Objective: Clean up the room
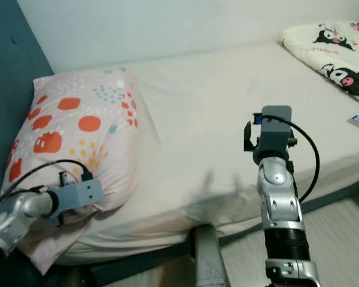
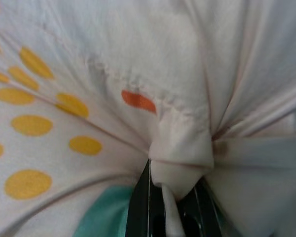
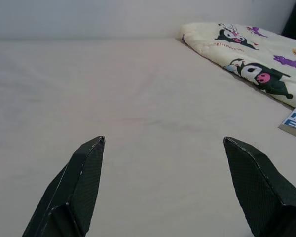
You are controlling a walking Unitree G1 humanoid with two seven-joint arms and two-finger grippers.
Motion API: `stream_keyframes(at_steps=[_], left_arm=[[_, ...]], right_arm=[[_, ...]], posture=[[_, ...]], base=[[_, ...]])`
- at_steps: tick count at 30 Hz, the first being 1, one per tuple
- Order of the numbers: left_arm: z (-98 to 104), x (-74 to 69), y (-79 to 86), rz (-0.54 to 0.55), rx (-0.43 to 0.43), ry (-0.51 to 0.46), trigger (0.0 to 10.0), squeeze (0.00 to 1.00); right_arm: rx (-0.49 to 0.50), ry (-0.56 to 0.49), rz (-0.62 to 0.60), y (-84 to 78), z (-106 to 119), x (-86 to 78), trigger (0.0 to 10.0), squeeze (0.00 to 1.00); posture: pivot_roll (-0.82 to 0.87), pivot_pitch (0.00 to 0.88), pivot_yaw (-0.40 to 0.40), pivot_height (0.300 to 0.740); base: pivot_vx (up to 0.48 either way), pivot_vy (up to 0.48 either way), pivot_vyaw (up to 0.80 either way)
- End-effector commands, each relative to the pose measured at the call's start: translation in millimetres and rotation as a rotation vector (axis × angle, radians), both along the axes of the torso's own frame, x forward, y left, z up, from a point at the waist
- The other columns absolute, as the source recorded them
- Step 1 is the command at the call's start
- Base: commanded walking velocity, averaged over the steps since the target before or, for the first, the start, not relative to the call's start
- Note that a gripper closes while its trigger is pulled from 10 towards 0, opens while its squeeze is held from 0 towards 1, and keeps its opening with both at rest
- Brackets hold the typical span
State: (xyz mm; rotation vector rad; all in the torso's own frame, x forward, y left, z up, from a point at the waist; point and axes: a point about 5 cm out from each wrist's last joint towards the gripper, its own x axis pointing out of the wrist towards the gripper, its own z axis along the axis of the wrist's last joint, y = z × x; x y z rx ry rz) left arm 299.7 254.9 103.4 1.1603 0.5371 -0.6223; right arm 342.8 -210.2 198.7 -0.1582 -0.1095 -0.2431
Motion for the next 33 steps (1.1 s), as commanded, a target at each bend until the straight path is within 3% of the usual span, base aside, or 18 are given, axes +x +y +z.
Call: stream_keyframes(at_steps=[1,5,8,12,13,14,15,16,17,18,19,21,22,24,25,26,28,33], left_arm=[[-13,-18.5,26.7,0.097,0.047,0.145,0.0,0.0],[-16,-48.0,17.9,0.027,0.019,0.365,0.0,0.0],[-12,-54.8,18.7,0.017,0.018,0.414,0.0,0.0],[-8,-50.9,12.3,0.015,-0.023,0.389,0.0,0.0],[-7,-47.8,6.5,0.01,-0.052,0.366,5.0,0.0],[-7,-47.8,6.5,0.01,-0.052,0.366,5.0,0.0],[-7,-43.6,-2.4,0.01,-0.098,0.335,10.0,0.0],[-7,-43.6,-2.4,0.01,-0.098,0.335,10.0,0.0],[-8,-37.1,-38.9,-0.008,-0.315,0.292,10.0,0.0],[-8,-37.1,-38.9,-0.008,-0.315,0.292,10.0,0.0],[-7,-36.1,-52.7,-0.014,-0.401,0.284,10.0,0.0],[-7,-36.1,-52.7,-0.014,-0.401,0.284,10.0,0.0],[-5,-35.4,-68.0,-0.022,-0.497,0.281,10.0,0.0],[-5,-35.4,-68.0,-0.022,-0.497,0.281,10.0,0.0],[-3,-33.7,-84.0,-0.017,-0.6,0.273,10.0,0.0],[-3,-33.7,-84.0,-0.017,-0.6,0.273,10.0,0.0],[3,-30.9,-124.8,-0.02,-0.83,0.27,10.0,0.0],[9,-26.5,-141.8,-0.017,-0.921,0.242,10.0,0.0]], right_arm=[[0.014,-0.004,0.002,1.1,1,-0.5,10.0,0.0],[0.012,0.0,0.001,0.2,0,-1.2,10.0,0.0],[0.011,0.003,0.0,-0.5,0,-1.3,10.0,0.0],[0.011,0.006,-0.001,-0.4,-1,-0.5,10.0,0.0],[0.012,0.007,0.0,0.0,-1,0.0,10.0,0.0],[0.012,0.007,0.0,0.0,-1,0.0,10.0,0.0],[0.013,0.007,0.002,1.0,-1,0.4,10.0,0.0],[0.013,0.007,0.002,1.0,-1,0.4,10.0,0.0],[0.015,0.008,0.006,3.0,-2,0.5,10.0,0.0],[0.015,0.008,0.006,3.0,-2,0.5,10.0,0.0],[0.015,0.009,0.008,3.6,-2,0.3,10.0,0.0],[0.015,0.009,0.008,3.6,-2,0.3,10.0,0.0],[0.015,0.009,0.009,3.9,-2,0.2,10.0,0.0],[0.015,0.009,0.009,3.9,-2,0.2,10.0,0.0],[0.015,0.01,0.01,3.8,-2,-0.1,10.0,0.0],[0.015,0.01,0.01,3.8,-2,-0.1,10.0,0.0],[0.011,0.006,0.004,0.8,-1,-0.8,10.0,0.0],[0.009,0.004,0.001,0.0,0,-1.1,10.0,0.0]], posture=[[-0.13,0.095,0.011,0.511],[-0.13,0.098,0.007,0.511],[-0.13,0.099,0.006,0.511],[-0.12,0.098,0.007,0.511],[-0.12,0.098,0.007,0.511],[-0.12,0.098,0.007,0.511],[-0.12,0.1,0.007,0.511],[-0.12,0.1,0.007,0.511],[-0.13,0.099,0.007,0.511],[-0.13,0.099,0.007,0.511],[-0.13,0.099,0.007,0.511],[-0.13,0.099,0.007,0.511],[-0.13,0.098,0.007,0.511],[-0.13,0.098,0.007,0.511],[-0.13,0.096,0.007,0.511],[-0.13,0.096,0.007,0.511],[-0.14,0.095,0.01,0.511],[-0.14,0.094,0.012,0.511]], base=[[0.0,0.0,0.0],[0.0,0.0,0.0],[0.0,0.0,0.0],[0.0,0.0,0.0],[0.0,0.0,0.0],[0.0,0.0,0.0],[0.0,0.0,0.0],[0.0,0.0,0.0],[0.0,0.0,0.0],[0.0,0.0,0.0],[0.0,0.0,0.0],[0.0,0.0,0.0],[0.0,0.0,0.0],[0.0,0.0,0.0],[0.0,0.0,0.0],[0.0,0.0,0.0],[0.0,0.0,0.0],[0.0,0.0,0.0]])
